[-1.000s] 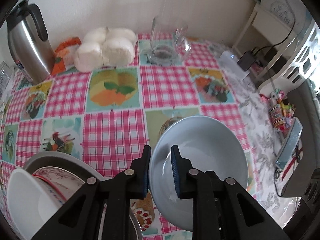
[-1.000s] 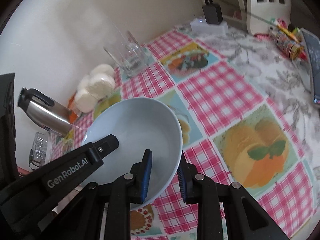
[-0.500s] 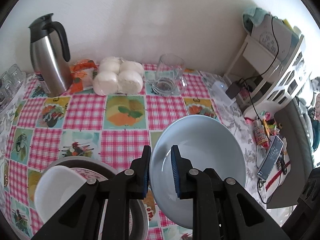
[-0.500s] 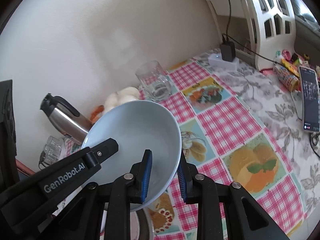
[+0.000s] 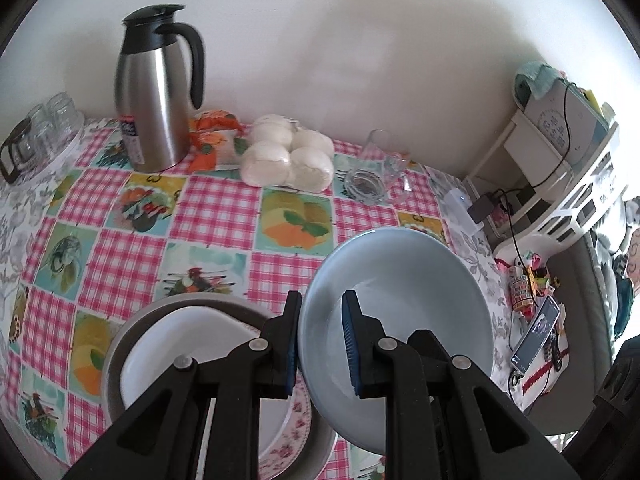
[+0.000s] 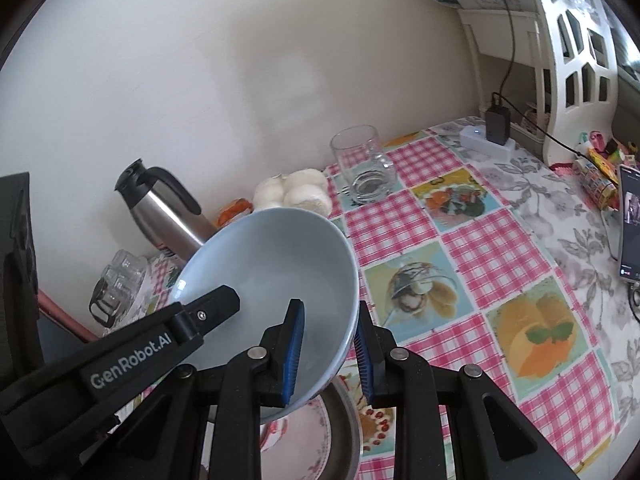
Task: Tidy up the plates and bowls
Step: 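Lower the light blue bowl onto the stacked bowls in the basin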
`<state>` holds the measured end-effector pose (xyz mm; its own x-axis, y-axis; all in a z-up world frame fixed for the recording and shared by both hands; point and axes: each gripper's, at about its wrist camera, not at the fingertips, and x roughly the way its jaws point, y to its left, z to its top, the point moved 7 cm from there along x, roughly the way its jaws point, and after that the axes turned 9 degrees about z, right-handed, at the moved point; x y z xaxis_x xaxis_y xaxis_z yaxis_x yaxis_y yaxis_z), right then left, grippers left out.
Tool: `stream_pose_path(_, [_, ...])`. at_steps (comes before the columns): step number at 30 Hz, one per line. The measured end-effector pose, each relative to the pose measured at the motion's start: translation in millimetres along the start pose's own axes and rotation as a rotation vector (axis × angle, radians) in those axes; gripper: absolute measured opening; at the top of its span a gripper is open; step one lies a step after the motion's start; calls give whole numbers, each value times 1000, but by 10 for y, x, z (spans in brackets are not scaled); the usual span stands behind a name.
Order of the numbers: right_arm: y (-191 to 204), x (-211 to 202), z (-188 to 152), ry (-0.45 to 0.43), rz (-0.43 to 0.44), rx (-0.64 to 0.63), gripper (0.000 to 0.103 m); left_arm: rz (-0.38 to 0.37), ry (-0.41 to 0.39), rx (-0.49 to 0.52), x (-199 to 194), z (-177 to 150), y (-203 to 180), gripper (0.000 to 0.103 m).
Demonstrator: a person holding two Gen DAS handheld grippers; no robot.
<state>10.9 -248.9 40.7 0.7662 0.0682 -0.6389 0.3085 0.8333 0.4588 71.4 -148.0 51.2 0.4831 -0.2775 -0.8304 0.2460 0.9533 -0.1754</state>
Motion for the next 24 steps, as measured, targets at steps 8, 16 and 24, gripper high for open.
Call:
stream_pose_path(8, [281, 106, -165, 32, 9, -47, 26, -1, 17, -61, -28, -65, 377, 21])
stream_pose_path(16, [532, 224, -333, 64, 19, -88, 26, 1, 35, -116, -37, -132, 721, 21])
stream_pose_path(24, [699, 336, -503, 101, 18, -125, 26, 3, 63, -155, -6, -228, 982, 21])
